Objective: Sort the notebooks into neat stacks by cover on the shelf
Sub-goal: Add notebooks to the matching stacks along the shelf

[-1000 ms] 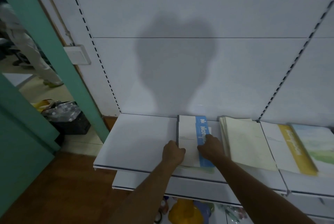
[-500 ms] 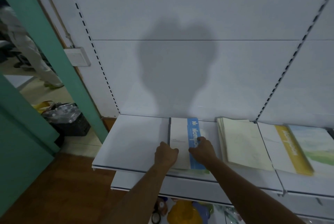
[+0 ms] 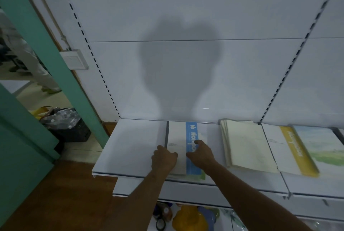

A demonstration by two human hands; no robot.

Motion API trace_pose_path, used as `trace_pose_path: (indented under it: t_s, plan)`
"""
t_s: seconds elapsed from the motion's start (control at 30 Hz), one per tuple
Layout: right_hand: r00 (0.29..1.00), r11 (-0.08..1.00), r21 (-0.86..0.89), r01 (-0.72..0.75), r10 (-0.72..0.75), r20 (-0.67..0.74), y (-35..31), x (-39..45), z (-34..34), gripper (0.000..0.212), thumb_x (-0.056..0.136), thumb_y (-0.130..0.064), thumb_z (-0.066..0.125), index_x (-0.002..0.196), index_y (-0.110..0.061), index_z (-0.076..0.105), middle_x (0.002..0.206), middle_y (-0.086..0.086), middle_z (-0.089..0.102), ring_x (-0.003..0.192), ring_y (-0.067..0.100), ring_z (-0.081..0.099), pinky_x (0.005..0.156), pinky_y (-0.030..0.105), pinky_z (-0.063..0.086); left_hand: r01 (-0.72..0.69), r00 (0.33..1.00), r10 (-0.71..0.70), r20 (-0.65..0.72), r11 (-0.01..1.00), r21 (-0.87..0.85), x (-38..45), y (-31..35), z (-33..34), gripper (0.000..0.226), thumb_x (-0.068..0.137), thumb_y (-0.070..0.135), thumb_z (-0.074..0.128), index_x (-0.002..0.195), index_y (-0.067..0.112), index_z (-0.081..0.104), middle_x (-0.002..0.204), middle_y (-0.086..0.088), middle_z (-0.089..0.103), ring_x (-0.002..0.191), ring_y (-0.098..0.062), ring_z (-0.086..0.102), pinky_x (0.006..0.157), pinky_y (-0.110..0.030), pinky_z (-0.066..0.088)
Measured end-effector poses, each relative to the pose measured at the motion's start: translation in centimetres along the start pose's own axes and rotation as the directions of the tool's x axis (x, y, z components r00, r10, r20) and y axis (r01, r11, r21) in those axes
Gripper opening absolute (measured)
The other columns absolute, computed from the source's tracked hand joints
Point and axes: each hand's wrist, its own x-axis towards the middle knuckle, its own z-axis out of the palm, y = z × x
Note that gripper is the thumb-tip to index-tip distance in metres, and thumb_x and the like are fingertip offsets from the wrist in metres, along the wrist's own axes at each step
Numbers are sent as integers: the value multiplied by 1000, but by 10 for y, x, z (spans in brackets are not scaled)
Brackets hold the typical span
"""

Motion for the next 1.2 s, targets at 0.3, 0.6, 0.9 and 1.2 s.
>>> trace_pose_path:
  t_s: [0.3, 0.6, 0.9, 1.2]
  plan:
    - [995, 999, 30, 25, -28, 94, -2, -4, 0, 68, 86, -19, 66, 145, -15, 32, 142, 8, 45, 122, 25, 50, 101, 35, 46, 78, 993, -67, -92, 990, 114, -8, -1, 0, 62, 87, 38, 57, 135, 8, 33, 137, -13, 42, 126, -31, 41, 101, -44, 40]
    - [978, 993, 104, 60, -80, 195, -21, -13, 34, 63, 90, -17, 62, 145, -16, 32, 146, 9, 40, 124, 24, 47, 95, 32, 47, 174, 970, -154, -190, 980, 94, -2, -27, -28, 60, 88, 43, 56, 132, 8, 34, 134, -15, 44, 124, -31, 44, 101, -45, 41]
    - [968, 992, 70, 110, -123, 221, -38, -17, 57, 67, 92, -20, 60, 149, -17, 26, 150, 8, 35, 127, 25, 44, 97, 30, 42, 142, 954, -152, -259, 988, -59, 4, -49, -50, 45, 91, 24, 56, 127, 7, 37, 126, -17, 52, 115, -33, 53, 95, -47, 47]
    - [967, 986, 141, 86, -117, 228, -43, -16, 69, 66, 91, -17, 61, 148, -14, 28, 152, 8, 33, 131, 26, 42, 101, 32, 39, 8, 923, -101, -372, 970, -243, -2, -55, -68, 24, 96, 17, 52, 116, 6, 46, 115, -15, 61, 106, -31, 60, 87, -36, 48]
